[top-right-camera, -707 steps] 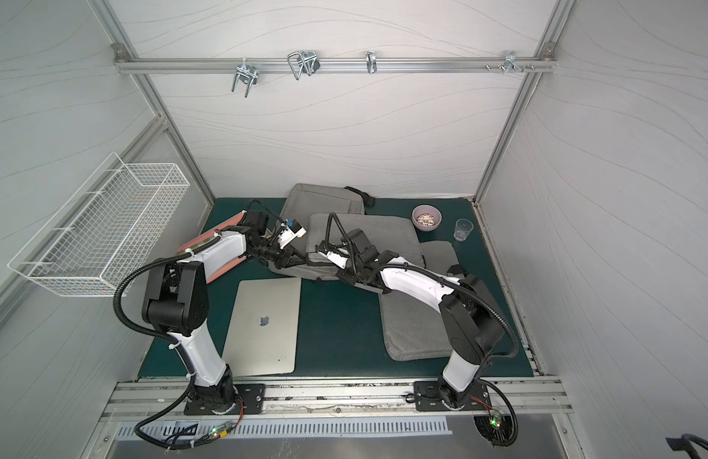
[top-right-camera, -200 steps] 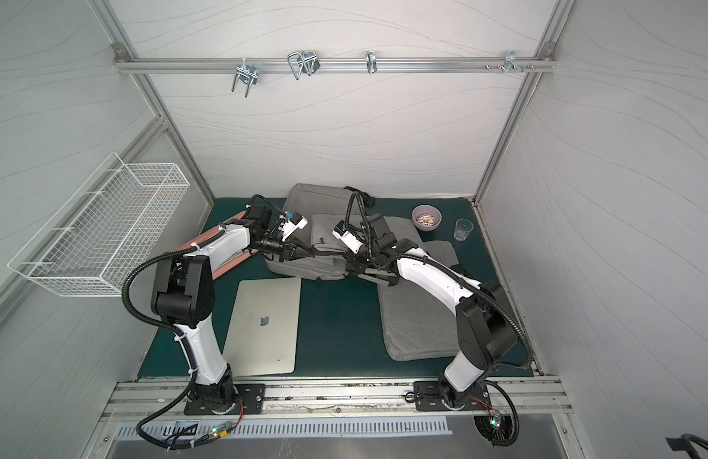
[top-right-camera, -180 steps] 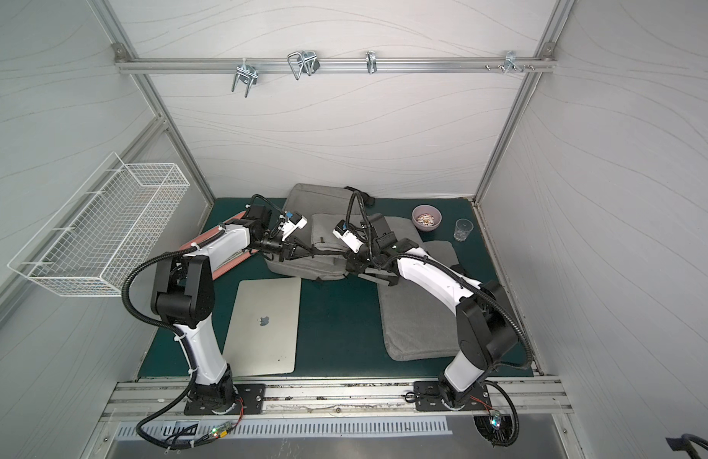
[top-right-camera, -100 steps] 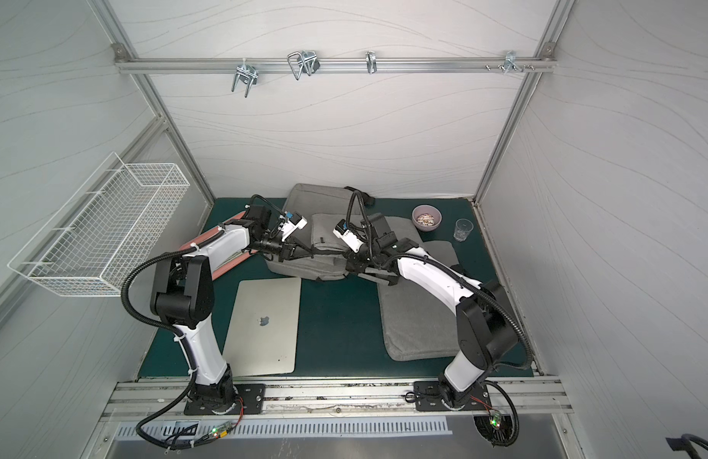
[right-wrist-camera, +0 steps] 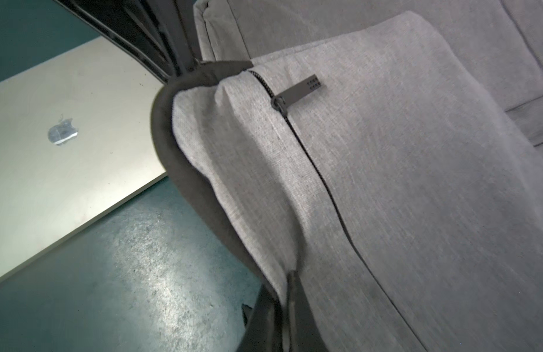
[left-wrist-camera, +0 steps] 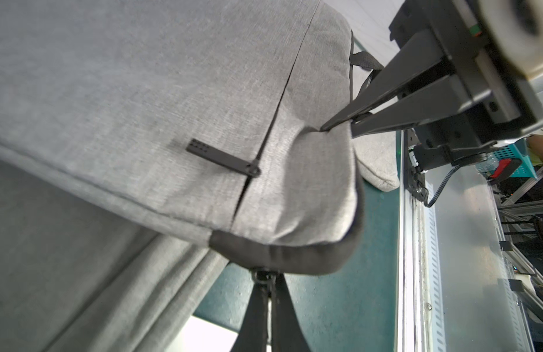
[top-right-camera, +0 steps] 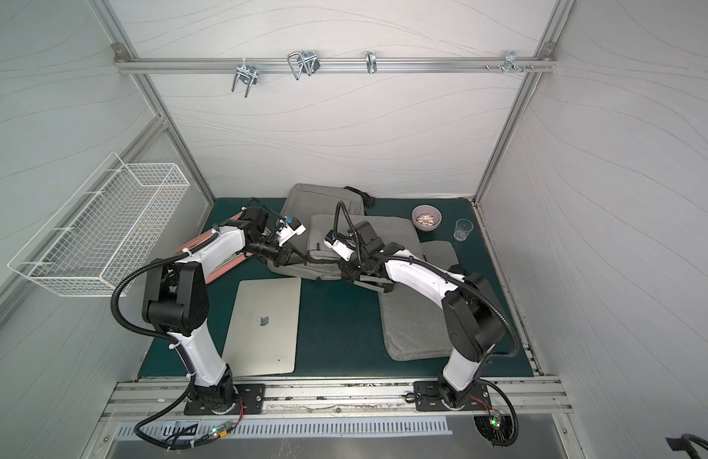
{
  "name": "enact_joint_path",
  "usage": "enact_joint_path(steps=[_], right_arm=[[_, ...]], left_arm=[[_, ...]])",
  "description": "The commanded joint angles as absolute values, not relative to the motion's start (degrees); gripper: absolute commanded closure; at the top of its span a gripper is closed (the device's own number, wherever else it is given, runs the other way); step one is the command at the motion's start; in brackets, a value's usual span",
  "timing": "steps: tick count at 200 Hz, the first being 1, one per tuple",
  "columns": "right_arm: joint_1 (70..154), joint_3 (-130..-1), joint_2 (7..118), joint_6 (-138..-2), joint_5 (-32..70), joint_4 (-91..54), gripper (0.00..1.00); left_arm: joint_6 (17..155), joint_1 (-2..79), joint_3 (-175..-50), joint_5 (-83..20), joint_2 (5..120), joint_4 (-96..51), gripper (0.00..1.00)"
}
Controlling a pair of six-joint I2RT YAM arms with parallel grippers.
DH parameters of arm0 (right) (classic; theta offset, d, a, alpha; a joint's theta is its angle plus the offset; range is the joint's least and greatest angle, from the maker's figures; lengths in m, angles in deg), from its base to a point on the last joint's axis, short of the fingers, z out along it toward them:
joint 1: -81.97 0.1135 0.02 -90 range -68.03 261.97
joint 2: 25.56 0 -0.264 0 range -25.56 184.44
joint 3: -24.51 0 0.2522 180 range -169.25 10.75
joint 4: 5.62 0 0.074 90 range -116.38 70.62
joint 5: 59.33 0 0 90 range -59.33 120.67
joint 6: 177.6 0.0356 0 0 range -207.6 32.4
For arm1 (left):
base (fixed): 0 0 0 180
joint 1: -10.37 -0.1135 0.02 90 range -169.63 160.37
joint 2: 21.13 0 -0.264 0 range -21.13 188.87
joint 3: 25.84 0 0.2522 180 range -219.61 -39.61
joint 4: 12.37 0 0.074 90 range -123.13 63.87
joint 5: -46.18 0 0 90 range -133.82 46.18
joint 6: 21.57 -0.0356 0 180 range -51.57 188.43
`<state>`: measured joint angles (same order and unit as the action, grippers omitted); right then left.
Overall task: Open the zippered laptop bag and take out the laptop
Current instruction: Unzip the zipper on the zippered laptop bag.
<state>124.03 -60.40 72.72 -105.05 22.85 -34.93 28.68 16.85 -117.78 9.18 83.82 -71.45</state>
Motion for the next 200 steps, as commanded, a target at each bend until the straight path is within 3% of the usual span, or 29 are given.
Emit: enact_joint_path(steps=[1,109,161,200], right_arm=[[125.1,-63.0,76.1,-105.0,24.4,-33.9,1.00],[127.9,-64.4,80.8,-101.5,24.0,-31.9,0.96],[127.6,-59.3,76.1,-98.8,18.9,-27.3,0.81],[127.1,-54.0,71.5,-97.5,17.3,-23.3,0.60]], left_arm=[[29.2,17.6,-116.9,8.5,78.7,-73.6,1.00],[52.0,27.1,-109.6,3.9,73.1,-64.1,1.00],[58.9,29.6,-109.5,-3.2,76.1,-63.9,1.00],[64.0,29.6,-109.1,-2.1,76.5,-60.4,0.95]])
